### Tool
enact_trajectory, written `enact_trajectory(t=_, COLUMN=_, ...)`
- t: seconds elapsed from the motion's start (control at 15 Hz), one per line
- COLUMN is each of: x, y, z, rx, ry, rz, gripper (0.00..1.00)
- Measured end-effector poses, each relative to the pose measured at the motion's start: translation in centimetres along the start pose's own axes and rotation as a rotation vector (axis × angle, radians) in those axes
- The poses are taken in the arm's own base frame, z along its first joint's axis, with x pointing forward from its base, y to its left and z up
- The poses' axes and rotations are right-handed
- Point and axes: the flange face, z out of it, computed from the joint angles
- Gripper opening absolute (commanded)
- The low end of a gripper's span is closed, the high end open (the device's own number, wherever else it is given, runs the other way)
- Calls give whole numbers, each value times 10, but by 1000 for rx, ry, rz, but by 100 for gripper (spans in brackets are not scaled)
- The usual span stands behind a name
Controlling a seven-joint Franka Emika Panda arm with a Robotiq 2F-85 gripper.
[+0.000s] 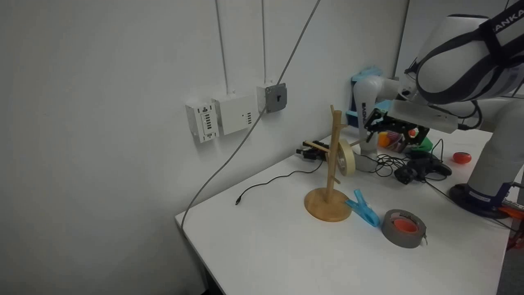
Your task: Hang the smaller tape on the wooden rack
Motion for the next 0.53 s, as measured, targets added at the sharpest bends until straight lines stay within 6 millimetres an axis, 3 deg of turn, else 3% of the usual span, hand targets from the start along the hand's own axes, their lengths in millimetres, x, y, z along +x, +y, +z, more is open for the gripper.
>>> enact_trajectory(t=0.27, x=7, y=0, z=-13, rx=5, ry=24, rz=-12, gripper=100)
enact_trajectory(t=0.53, x=16, y=-4, z=-38, rx=33, ry=54, rz=-17, gripper=100)
